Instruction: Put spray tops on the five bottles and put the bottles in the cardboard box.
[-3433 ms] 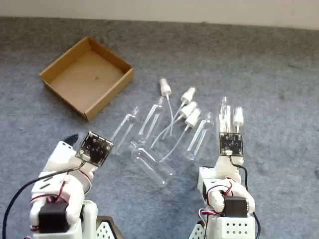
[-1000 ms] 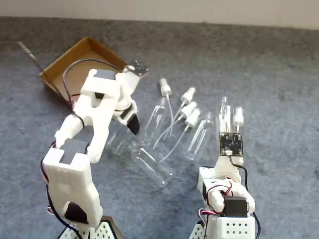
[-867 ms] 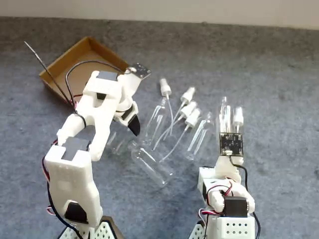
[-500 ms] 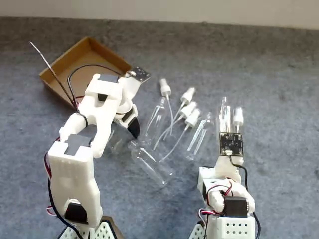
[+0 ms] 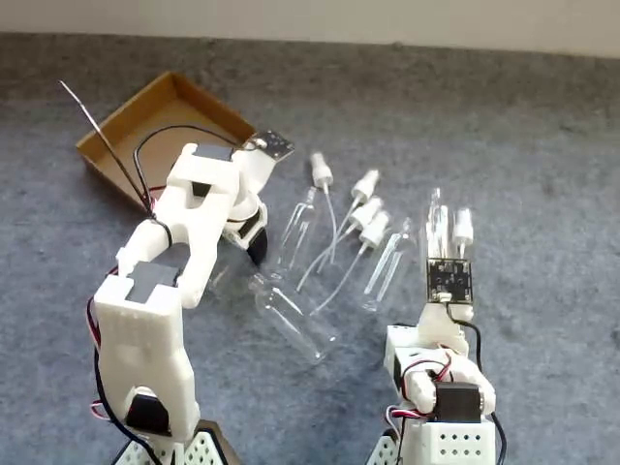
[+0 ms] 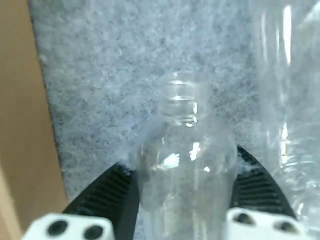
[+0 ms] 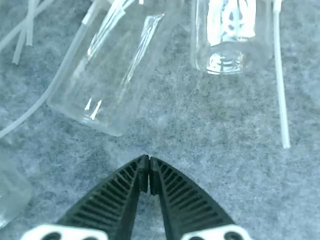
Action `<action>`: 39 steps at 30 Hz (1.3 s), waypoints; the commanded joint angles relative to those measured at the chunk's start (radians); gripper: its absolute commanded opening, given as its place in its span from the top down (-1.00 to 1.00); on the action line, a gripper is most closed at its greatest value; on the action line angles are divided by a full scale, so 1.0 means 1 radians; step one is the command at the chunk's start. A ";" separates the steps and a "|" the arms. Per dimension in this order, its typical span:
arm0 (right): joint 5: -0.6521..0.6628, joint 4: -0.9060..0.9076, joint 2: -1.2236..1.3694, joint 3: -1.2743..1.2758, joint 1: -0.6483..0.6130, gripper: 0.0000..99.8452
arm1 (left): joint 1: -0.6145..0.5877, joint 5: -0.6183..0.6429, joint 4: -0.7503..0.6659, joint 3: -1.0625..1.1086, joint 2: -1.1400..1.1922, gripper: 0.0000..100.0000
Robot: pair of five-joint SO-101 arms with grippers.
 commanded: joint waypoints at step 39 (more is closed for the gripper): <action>-0.003 -0.016 -0.013 0.117 0.030 0.99 | 0.114 0.009 -0.112 0.823 -1.538 0.73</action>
